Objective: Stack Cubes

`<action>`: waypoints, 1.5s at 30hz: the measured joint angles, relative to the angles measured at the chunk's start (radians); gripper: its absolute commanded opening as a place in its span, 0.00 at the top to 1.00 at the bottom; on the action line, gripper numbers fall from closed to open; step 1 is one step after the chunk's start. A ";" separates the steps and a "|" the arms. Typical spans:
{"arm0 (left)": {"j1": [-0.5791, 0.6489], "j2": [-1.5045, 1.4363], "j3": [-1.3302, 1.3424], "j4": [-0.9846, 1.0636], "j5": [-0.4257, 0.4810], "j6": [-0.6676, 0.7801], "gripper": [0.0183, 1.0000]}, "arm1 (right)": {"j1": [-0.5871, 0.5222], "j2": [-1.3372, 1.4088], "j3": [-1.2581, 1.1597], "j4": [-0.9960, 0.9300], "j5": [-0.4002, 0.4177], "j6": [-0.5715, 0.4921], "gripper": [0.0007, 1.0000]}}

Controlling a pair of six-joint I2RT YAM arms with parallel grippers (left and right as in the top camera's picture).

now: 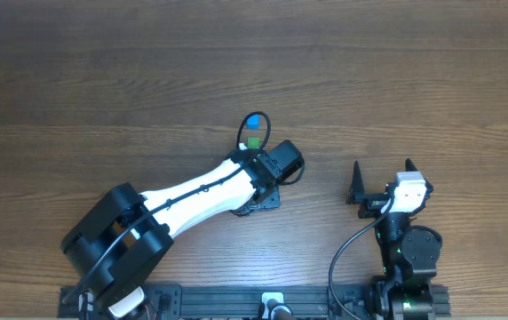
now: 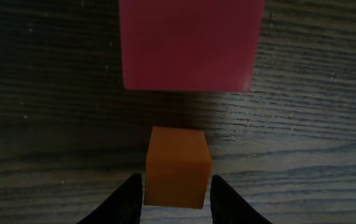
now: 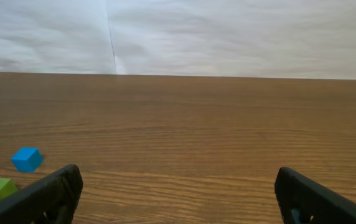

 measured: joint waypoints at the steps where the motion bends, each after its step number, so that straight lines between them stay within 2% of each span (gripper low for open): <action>1: 0.000 0.000 0.000 0.000 0.000 0.000 0.64 | 0.000 0.000 0.000 0.000 0.000 0.000 0.01; 14: 0.000 0.000 0.000 0.000 0.000 0.000 0.66 | 0.000 0.000 0.000 0.000 0.000 -0.001 0.01; 28: 0.000 0.001 0.000 0.000 0.000 0.000 0.76 | 0.000 0.000 0.000 0.000 0.000 0.000 0.01; 39: 0.000 0.001 0.000 -0.003 0.000 0.000 0.79 | 0.000 0.000 0.000 0.000 0.000 0.000 0.01; 45: 0.000 -0.020 -0.001 -0.038 0.000 -0.004 0.86 | 0.000 0.000 0.000 0.000 0.000 0.000 0.01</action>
